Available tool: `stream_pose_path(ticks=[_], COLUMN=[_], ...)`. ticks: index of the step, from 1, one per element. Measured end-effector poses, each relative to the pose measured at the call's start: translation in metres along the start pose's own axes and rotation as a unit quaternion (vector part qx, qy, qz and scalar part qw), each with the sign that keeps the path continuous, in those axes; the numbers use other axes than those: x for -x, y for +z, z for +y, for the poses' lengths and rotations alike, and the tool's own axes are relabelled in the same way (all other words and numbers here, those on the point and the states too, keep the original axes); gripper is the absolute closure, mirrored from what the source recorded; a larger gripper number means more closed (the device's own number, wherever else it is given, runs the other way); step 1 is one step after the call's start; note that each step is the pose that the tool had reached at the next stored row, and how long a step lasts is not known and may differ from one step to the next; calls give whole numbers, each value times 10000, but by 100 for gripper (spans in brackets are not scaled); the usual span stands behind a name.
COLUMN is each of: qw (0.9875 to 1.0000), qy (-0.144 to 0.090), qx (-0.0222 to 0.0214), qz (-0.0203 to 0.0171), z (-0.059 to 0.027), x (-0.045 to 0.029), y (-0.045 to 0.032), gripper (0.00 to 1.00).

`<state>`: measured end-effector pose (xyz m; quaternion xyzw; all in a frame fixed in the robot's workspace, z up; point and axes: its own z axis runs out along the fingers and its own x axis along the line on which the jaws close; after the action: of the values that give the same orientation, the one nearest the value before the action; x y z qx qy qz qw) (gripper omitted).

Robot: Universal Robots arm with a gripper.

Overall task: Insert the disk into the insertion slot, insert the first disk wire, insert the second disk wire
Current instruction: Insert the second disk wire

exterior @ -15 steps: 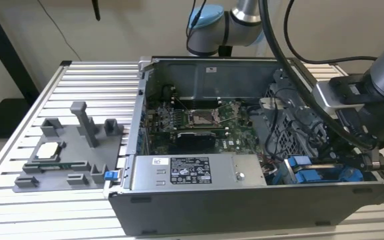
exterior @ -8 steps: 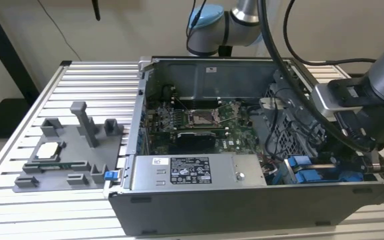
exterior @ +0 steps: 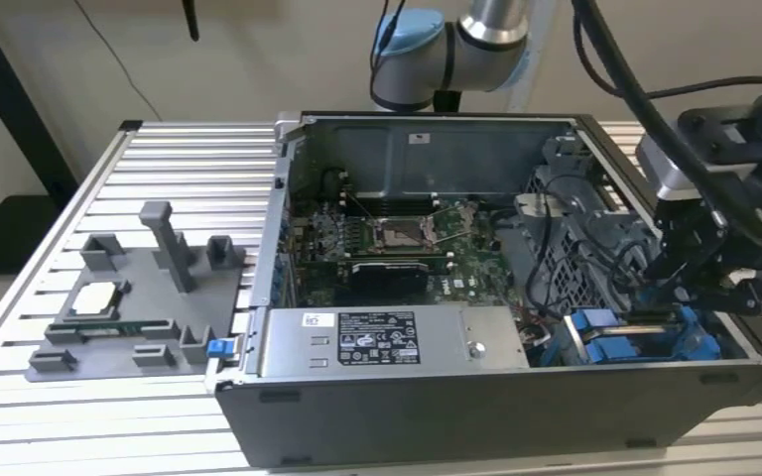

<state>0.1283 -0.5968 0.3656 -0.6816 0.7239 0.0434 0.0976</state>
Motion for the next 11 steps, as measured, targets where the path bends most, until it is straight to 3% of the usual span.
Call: stream_pose_path(ticks=[7,11], qw=[10000,10000], qy=[2,2], qx=[10,10], qz=[1,5], z=[-17,-18], x=[47,50], y=[-230,-242], gripper=[0,0])
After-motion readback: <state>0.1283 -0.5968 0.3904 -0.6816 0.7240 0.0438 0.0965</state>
